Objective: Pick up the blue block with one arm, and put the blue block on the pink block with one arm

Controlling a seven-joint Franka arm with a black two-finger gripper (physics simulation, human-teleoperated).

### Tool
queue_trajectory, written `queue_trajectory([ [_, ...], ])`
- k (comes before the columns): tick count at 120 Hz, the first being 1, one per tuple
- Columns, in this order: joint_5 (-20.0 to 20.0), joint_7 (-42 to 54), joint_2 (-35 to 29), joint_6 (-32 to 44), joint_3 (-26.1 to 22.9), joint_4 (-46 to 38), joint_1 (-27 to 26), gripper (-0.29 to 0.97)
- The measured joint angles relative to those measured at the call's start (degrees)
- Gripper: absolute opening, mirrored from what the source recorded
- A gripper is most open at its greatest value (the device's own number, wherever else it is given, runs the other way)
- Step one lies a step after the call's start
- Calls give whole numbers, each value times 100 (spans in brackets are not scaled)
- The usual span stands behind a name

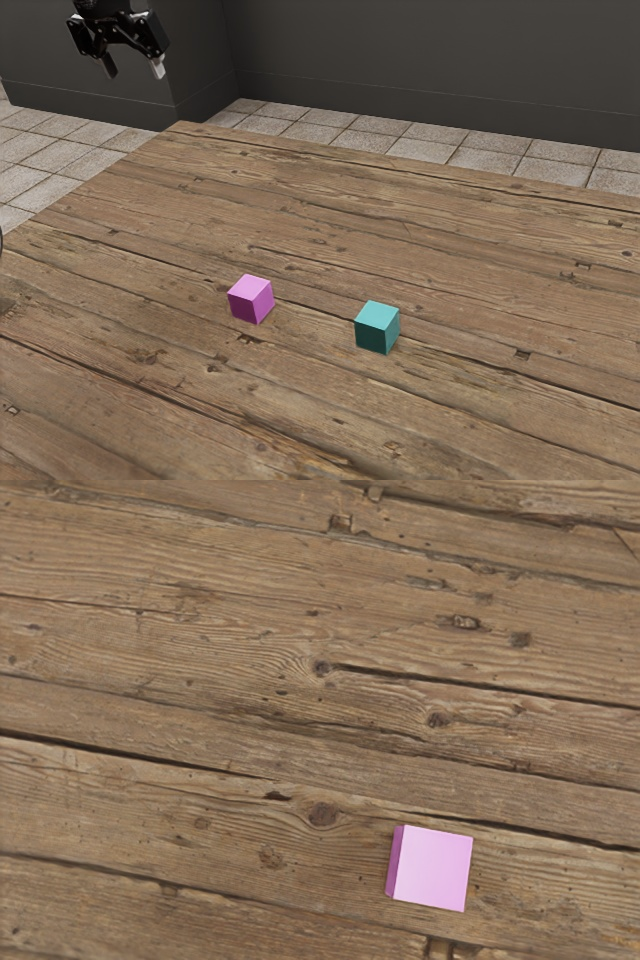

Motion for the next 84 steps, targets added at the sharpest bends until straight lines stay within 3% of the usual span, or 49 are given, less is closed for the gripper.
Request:
queue_trajectory([
  [22, -8, 22, 11, -12, -17, 10, 42, 66],
  [48, 10, -62, -67, -254, -334, 628, 384, 66],
  [61, 58, -10, -610, -349, -335, 994, 126, 66],
  [74, 87, 31, -764, -421, -335, 1022, -384, 66],
  [84, 102, 35, -753, -454, 2, 1013, -1023, 66],
])
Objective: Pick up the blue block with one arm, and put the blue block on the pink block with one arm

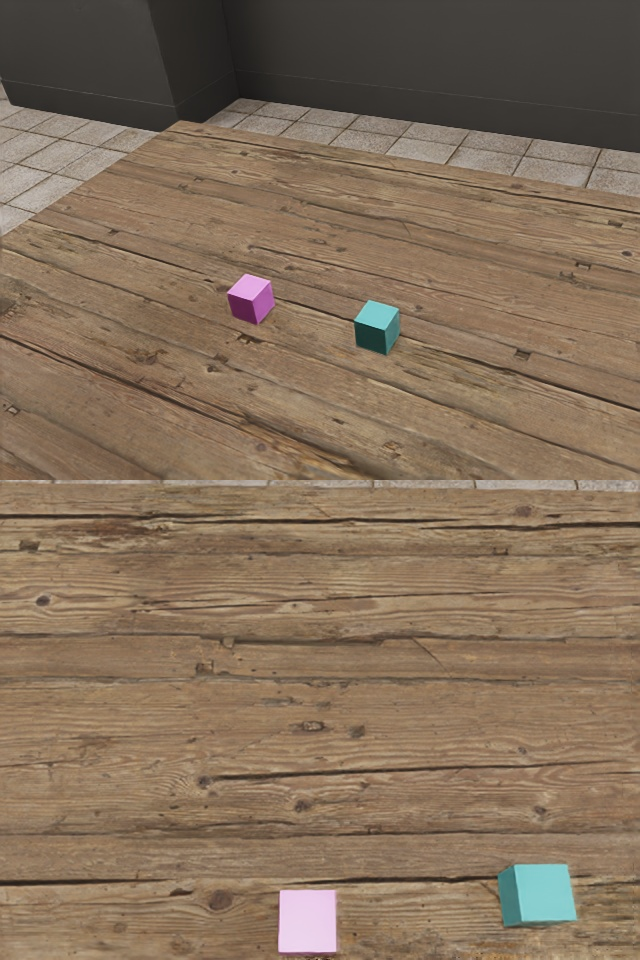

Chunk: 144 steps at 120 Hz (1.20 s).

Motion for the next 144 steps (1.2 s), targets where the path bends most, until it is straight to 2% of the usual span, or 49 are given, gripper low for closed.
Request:
queue_trajectory([
  [10, 10, -11, 12, -21, 210, -49, -213, 66],
  [32, 16, -117, 248, -6, 279, -314, -222, 66],
  [46, 237, -188, 271, 8, 288, -453, -197, 66],
  [50, 267, -204, 311, 10, 3, -500, 124, 66],
  [57, 323, -233, 337, 17, -1015, -539, 1059, 66],
  [62, 374, -255, 361, 21, -1419, -554, 1414, 66],
  [70, 491, -290, 401, 124, -1661, -740, 1462, 66],
  [79, 816, -346, 172, 898, -1782, -2044, 1050, 66],
  [84, 899, -409, 123, 1249, -1827, -2560, 1016, 66],
  [86, 886, -435, 110, 1366, -1875, -2736, 1089, 66],
  [95, 895, -551, 149, 1784, -2978, -3127, 2167, 66],
  [102, 912, -653, 447, 2059, -3476, -3212, 2432, 66],
  [122, 909, -1014, 1435, 3002, -3845, -3279, 2197, 66],
  [144, 861, -1596, 2021, 3826, -3893, -3297, 1887, 66],
])
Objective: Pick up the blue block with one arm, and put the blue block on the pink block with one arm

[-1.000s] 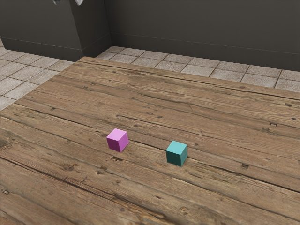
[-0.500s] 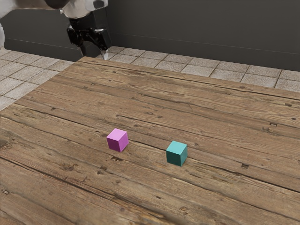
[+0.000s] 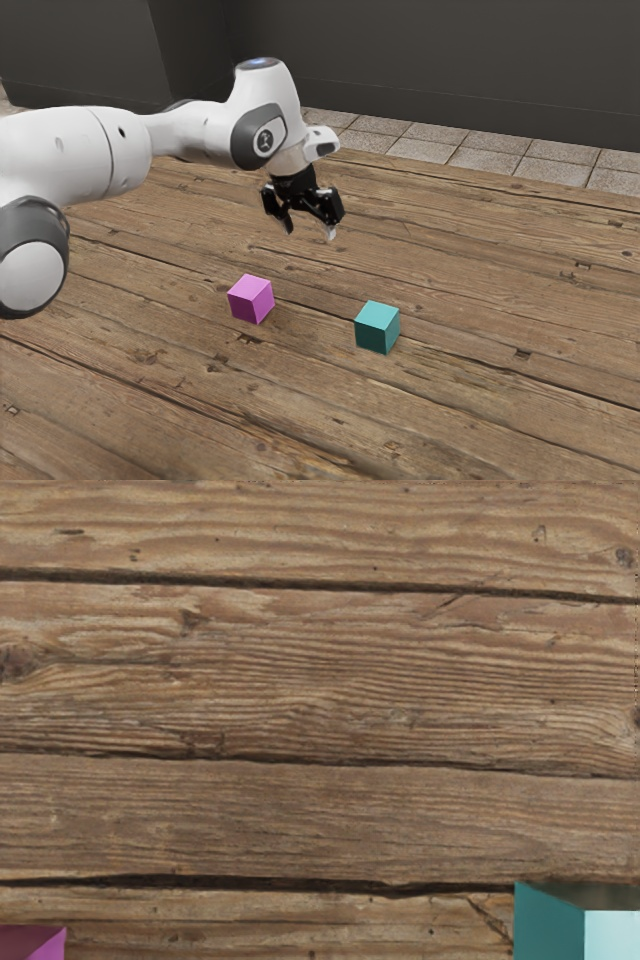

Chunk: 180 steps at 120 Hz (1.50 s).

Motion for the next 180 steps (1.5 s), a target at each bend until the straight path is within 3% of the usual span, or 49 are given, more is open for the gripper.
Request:
queue_trajectory([
  [29, 78, -875, 484, 481, -186, 15, -265, 66],
  [65, 1014, -1552, 610, 309, -361, 68, -631, 66],
  [88, 1235, -1390, 663, 478, -402, 83, -696, 66],
  [146, 783, -724, 1244, 1218, -390, 328, -660, 66],
  [180, 617, -600, 1121, 389, -389, 439, -671, 66],
])
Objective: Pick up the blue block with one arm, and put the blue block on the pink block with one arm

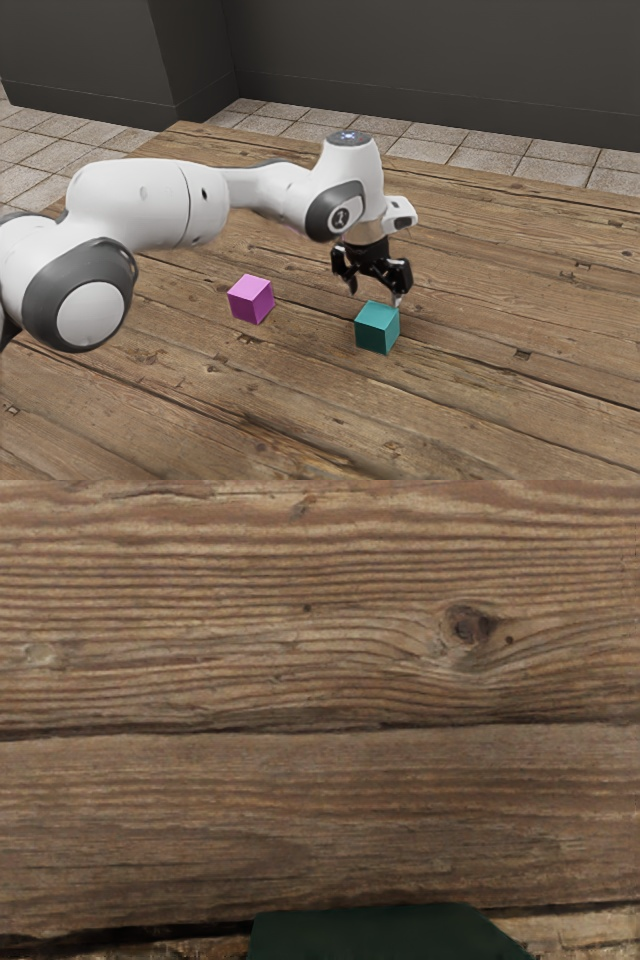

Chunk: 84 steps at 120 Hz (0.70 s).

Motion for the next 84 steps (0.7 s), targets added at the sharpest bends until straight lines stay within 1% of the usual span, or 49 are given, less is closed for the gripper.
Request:
queue_trajectory([
  [34, -47, 48, -43, -240, -7, 32, -26, 66],
  [50, -64, 48, -290, -279, 6, -190, -133, 66],
  [69, -164, 50, -289, -300, 60, -340, -211, 66],
  [84, -101, 120, -286, -257, 106, -344, -256, 66],
])
